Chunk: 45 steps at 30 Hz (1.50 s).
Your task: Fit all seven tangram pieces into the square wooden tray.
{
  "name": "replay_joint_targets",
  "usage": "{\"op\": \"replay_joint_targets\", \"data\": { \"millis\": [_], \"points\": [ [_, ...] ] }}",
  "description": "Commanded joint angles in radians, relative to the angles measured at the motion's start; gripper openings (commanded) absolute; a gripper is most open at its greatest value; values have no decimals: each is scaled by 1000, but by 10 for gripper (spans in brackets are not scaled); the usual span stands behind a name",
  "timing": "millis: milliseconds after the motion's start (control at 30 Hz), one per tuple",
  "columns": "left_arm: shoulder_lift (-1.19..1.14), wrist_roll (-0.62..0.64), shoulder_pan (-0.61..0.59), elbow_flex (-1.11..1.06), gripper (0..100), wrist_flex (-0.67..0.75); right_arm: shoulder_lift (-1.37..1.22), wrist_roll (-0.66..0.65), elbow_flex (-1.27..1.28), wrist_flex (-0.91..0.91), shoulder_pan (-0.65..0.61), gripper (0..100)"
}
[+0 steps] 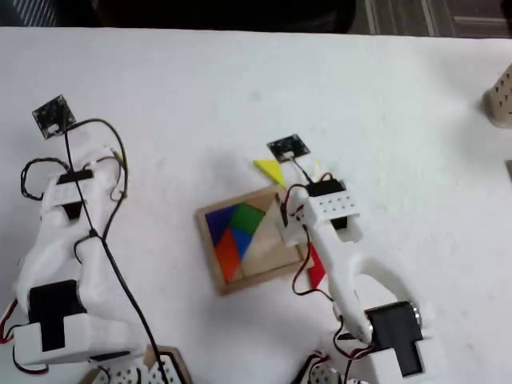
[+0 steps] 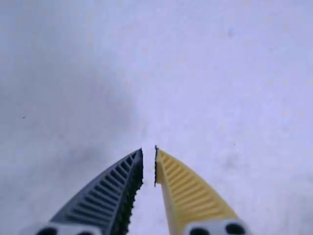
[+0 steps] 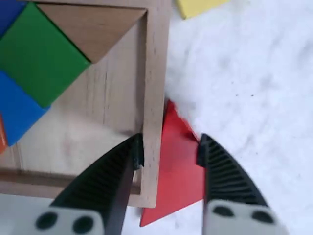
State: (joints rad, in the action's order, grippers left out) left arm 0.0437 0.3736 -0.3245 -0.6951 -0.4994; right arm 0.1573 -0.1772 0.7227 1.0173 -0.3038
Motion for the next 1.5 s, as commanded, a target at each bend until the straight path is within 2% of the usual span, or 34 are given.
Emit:
{"op": "replay_joint_targets", "data": {
  "millis": [0,267,467,867,967,1067,1133,1200,1467],
  "points": [
    [47,9,4,3,82,31,38,-52,-3,10,-2,279],
    [47,9,4,3,82,31,47,-61,-8,12,-41,279],
    [48,9,4,3,82,31,47,-55,-8,15,-122,279],
    [48,9,4,3,82,29,45,-54,-9,27,-125,279],
    [48,9,4,3,82,29,42,-54,-9,31,-125,219],
    [48,9,4,3,82,29,39,-49,-9,27,-128,79],
    [48,9,4,3,82,29,47,0,-9,25,-153,7],
    [48,9,4,3,82,29,45,31,-9,25,-185,43],
    [48,9,2,5,82,28,38,31,11,-62,-234,18]
  ]
}}
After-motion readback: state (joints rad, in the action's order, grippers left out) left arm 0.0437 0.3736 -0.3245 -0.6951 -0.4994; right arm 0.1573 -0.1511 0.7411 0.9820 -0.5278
